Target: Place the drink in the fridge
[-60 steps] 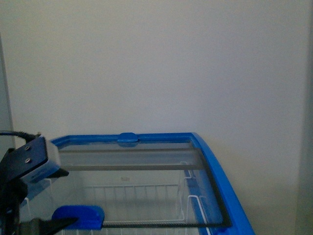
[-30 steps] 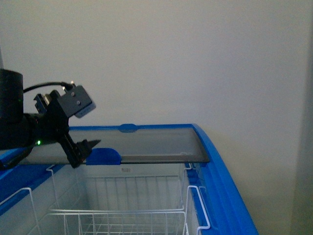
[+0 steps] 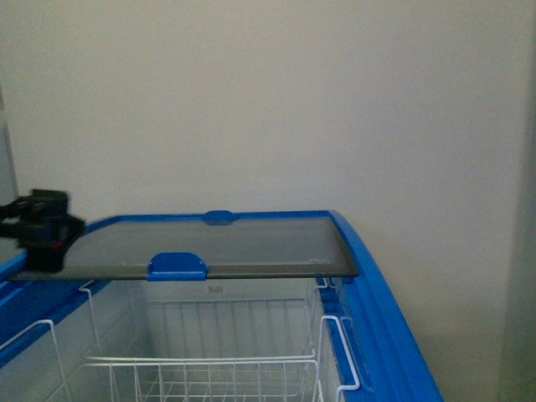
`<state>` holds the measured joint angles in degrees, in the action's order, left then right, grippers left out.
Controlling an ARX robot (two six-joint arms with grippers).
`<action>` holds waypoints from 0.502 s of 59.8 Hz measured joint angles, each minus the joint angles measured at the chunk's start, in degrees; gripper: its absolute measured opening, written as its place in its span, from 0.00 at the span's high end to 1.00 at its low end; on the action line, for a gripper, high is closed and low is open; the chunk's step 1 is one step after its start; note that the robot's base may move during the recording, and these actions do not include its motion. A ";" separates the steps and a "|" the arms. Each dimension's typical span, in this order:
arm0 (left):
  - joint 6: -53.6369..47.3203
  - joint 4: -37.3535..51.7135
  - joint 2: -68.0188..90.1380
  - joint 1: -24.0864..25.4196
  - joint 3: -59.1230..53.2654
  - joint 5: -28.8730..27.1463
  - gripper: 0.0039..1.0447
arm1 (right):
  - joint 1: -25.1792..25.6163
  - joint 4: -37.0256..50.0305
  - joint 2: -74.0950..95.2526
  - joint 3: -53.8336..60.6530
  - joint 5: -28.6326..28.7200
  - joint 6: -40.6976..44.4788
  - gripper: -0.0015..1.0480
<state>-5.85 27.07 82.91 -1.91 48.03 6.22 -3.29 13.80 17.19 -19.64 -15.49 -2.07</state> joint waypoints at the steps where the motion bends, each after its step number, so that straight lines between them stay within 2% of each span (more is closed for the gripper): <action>1: 1.97 -1.03 -2.95 0.20 -2.89 0.28 0.08 | 0.00 0.00 0.00 0.00 0.00 0.00 0.62; 5: 8.70 -5.14 -13.16 1.62 -13.03 1.22 0.08 | 0.00 0.00 0.00 0.00 -0.02 0.00 0.62; 6: 8.76 -4.17 -15.93 1.66 -16.35 0.00 0.10 | 0.00 0.00 0.00 0.00 -0.02 -0.02 0.62; 9: 8.55 3.30 -21.97 1.79 -24.81 -4.50 0.18 | 0.00 0.00 0.00 0.00 -0.04 0.00 0.62; 12: 7.61 10.54 -27.28 1.84 -31.69 -6.10 0.28 | 0.07 -0.15 0.07 0.00 0.33 0.04 0.62; 13: 7.41 11.72 -28.55 1.84 -33.09 -6.10 0.31 | 0.83 -2.75 0.72 -0.85 2.73 0.90 0.62; 17: 6.99 12.46 -31.82 1.84 -36.37 -6.25 0.45 | 3.48 -22.53 4.66 -9.60 16.22 9.62 0.62; 19: 6.84 12.33 -32.79 1.79 -37.53 -6.08 0.52 | 2.03 -30.84 6.73 -13.46 20.74 14.12 0.62; 22: 6.71 11.78 -34.38 1.77 -39.01 -6.10 0.62 | -2.43 -37.62 11.34 -17.27 22.14 21.09 0.62; 30: 6.56 10.49 -37.70 1.77 -40.74 -6.21 0.79 | -10.47 -36.89 21.77 -23.63 21.73 33.46 0.62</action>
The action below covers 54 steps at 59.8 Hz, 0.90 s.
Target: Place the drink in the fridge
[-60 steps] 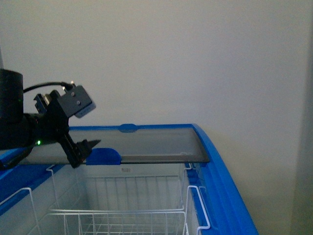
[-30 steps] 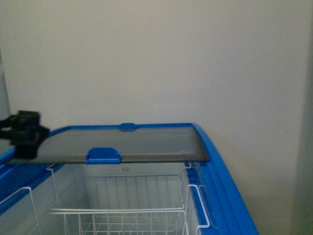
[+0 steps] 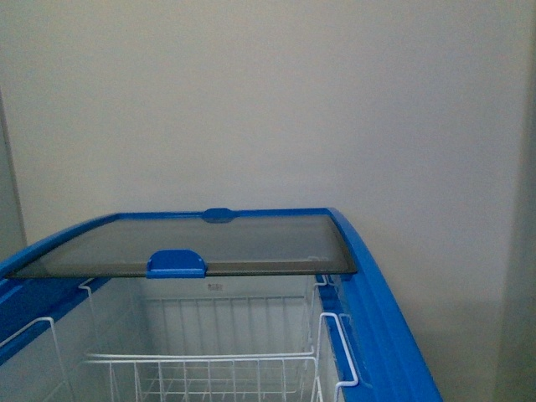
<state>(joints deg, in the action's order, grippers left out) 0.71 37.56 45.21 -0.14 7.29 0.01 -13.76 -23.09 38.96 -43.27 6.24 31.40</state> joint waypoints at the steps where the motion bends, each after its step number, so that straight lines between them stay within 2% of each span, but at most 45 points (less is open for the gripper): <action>1: 0.00 -0.17 -0.33 0.00 -0.15 -0.02 0.81 | -0.74 0.22 1.20 -0.85 -0.09 0.61 0.62; 9: 0.04 -2.03 -3.69 0.00 -1.55 0.04 0.98 | -7.04 1.25 14.84 -10.40 -1.31 14.51 0.62; 14: -0.17 -3.91 -6.73 0.00 -2.78 -0.02 0.98 | -11.58 -3.21 27.69 -18.21 -3.43 25.03 0.62; 18: -0.20 -5.62 -9.11 0.00 -3.56 0.00 0.98 | -14.75 -5.92 37.68 -23.78 -6.01 28.35 0.62; 27: -0.22 -7.06 -13.33 0.00 -5.55 -0.02 0.98 | -18.78 -1.95 54.47 -36.13 -9.64 27.80 0.62; 35: -0.24 -9.94 -17.25 0.00 -6.47 -0.02 0.98 | -20.44 -1.01 65.61 -44.83 -10.14 24.94 0.62; 54: -0.24 -18.88 -26.58 0.00 -6.47 -0.02 0.98 | -20.59 2.40 79.10 -51.74 -10.16 21.24 0.62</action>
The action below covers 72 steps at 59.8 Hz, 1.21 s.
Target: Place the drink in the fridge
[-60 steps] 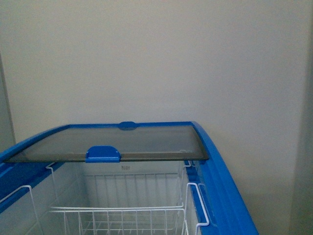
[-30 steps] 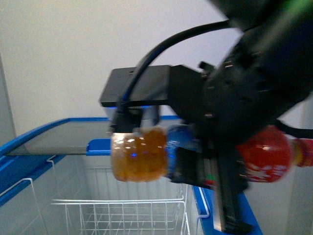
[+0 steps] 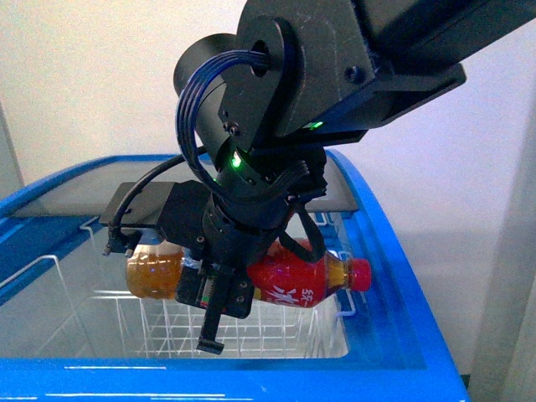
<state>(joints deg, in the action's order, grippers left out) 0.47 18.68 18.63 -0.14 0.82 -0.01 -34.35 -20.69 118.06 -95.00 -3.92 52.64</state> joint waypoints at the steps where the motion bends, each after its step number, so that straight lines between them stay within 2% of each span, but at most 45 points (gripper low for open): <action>1: 0.00 -0.44 -0.46 0.00 0.00 0.00 0.98 | 0.02 0.11 0.46 -0.24 0.00 -0.02 0.62; 33: 0.00 -8.37 -8.37 0.00 0.00 0.00 0.98 | 1.86 3.41 11.91 -9.42 -2.01 0.72 0.62; 41: -0.04 -18.08 -17.09 0.00 0.02 0.02 0.98 | 2.01 6.49 13.92 -10.27 -3.63 1.44 0.62; 54: -0.04 -18.56 -18.27 0.00 0.02 0.00 0.98 | 1.36 12.55 17.22 -12.02 -5.22 3.34 0.62; 59: -0.04 -18.60 -18.27 0.00 0.02 0.00 0.98 | -0.42 12.79 24.37 -14.88 -1.84 -3.82 0.62; 72: -0.04 -18.60 -18.27 0.00 0.02 0.00 0.98 | -0.22 19.61 25.44 -13.38 -6.23 -3.82 0.62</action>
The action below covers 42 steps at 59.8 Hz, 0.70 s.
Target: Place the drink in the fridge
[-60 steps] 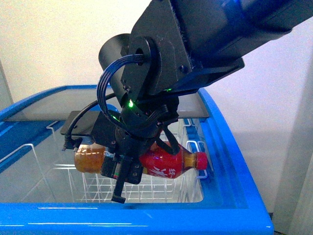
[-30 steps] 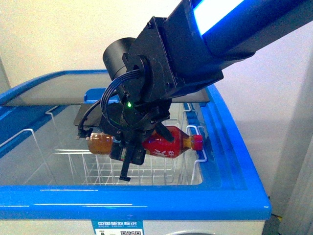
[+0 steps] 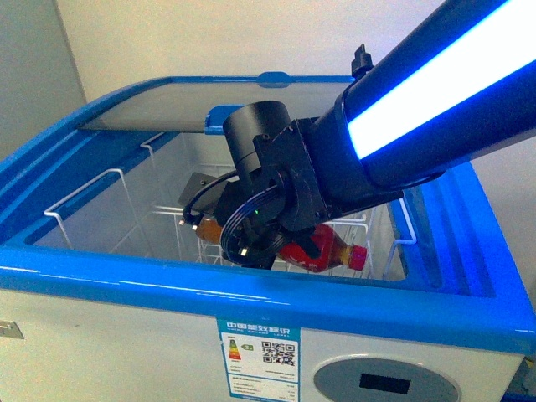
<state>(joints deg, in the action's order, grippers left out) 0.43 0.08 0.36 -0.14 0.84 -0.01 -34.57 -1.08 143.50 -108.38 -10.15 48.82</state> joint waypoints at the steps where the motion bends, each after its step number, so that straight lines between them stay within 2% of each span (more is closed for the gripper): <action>1: 0.00 0.00 0.00 0.00 0.00 0.00 0.98 | 0.00 0.26 0.00 0.42 0.04 0.00 0.62; 13: 0.00 0.00 0.00 0.00 0.00 0.00 0.98 | -0.11 0.37 0.20 4.28 0.90 -1.11 0.62; 23: 0.00 0.00 0.00 0.00 0.00 0.00 0.98 | -0.11 0.39 -0.07 4.90 1.29 -1.64 0.40; 33: 0.00 0.00 0.00 0.00 0.00 0.00 0.98 | -0.02 2.84 -5.68 9.38 1.90 -3.02 0.07; 42: -0.02 0.00 -0.02 0.00 0.00 0.02 0.98 | 0.09 5.66 -12.57 14.05 1.57 -5.16 0.07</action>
<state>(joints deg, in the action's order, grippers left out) 0.40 0.08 0.34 -0.14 0.84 0.01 -34.48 4.58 130.93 -94.32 -8.58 43.66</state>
